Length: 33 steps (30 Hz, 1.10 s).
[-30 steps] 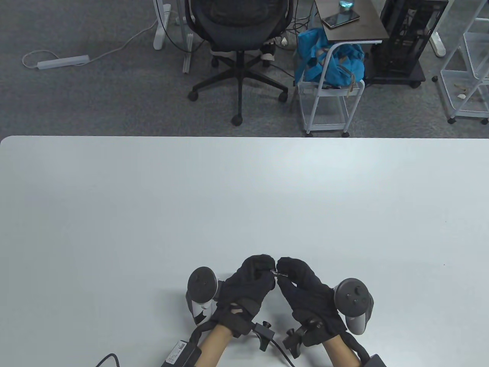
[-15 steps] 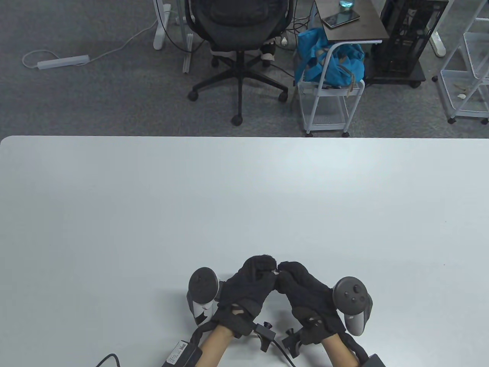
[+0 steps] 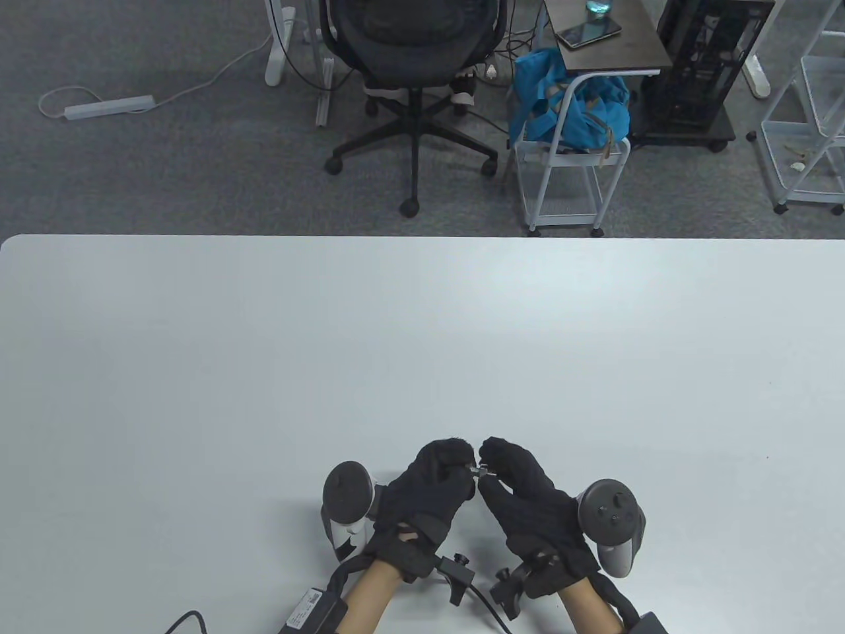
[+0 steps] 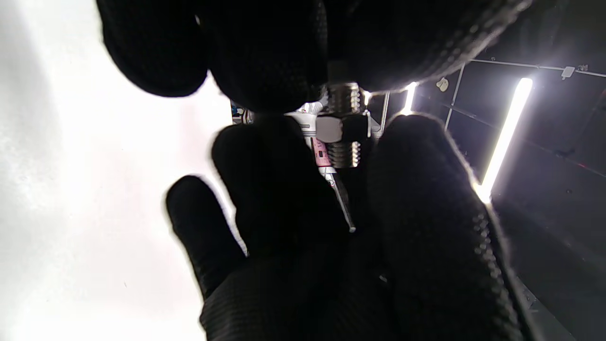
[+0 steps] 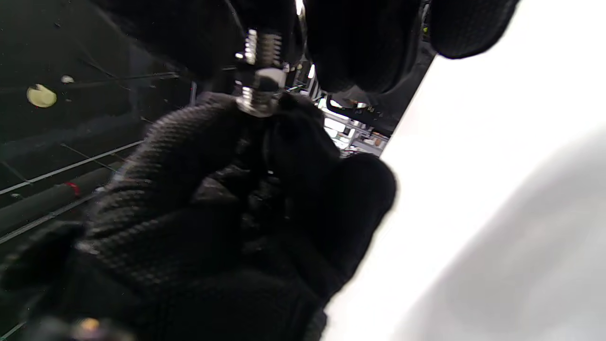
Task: Unscrew nut from screw
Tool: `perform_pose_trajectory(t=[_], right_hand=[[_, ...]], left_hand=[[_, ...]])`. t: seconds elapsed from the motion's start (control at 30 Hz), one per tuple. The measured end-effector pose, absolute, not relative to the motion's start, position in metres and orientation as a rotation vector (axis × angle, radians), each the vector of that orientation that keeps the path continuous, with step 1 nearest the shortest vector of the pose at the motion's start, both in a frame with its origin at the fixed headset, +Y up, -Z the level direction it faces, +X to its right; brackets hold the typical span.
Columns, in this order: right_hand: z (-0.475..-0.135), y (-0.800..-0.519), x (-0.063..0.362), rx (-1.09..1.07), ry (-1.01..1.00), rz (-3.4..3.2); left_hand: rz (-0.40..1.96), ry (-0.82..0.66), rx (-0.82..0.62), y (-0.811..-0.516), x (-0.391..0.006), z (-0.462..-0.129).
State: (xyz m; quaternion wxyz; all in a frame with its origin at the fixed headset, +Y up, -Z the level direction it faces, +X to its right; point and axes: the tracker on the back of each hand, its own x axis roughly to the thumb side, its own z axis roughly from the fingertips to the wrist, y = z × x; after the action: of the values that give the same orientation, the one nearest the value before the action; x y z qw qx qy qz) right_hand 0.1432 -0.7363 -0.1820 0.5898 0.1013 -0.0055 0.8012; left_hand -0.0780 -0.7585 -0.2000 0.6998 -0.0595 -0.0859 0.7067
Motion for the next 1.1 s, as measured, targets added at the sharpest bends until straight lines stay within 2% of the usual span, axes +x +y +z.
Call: perform_pose_trajectory(t=[0.17,0.6,0.8,0.9,0.97,1.1], right_hand=[[-0.183,-0.742,0.142,0.196,0.037,1.843],[-0.18,-0.732,0.144,0.216,-0.152,1.88],[-0.181,-0.732,0.143,0.265,-0.063,1.836],[-0.181,-0.736,0.144,0.211,-0.078,1.841],[-0.182,-0.741,0.146,0.165,-0.018,1.868],[-0.183,-0.744,0.142,0.168,0.0,1.832]], left_hand=[[1.553,-0.204,-0.128,-0.758,-0.077,-0.2],[1.561,-0.205,-0.145,-0.758,-0.076,-0.2],[1.584,-0.177,-0.143,-0.759,-0.078,-0.201],[1.583,-0.178,-0.141,-0.759,-0.078,-0.201],[1.577,-0.185,-0.138,-0.759,-0.078,-0.201],[1.565,-0.195,-0.138,-0.759,-0.077,-0.201]])
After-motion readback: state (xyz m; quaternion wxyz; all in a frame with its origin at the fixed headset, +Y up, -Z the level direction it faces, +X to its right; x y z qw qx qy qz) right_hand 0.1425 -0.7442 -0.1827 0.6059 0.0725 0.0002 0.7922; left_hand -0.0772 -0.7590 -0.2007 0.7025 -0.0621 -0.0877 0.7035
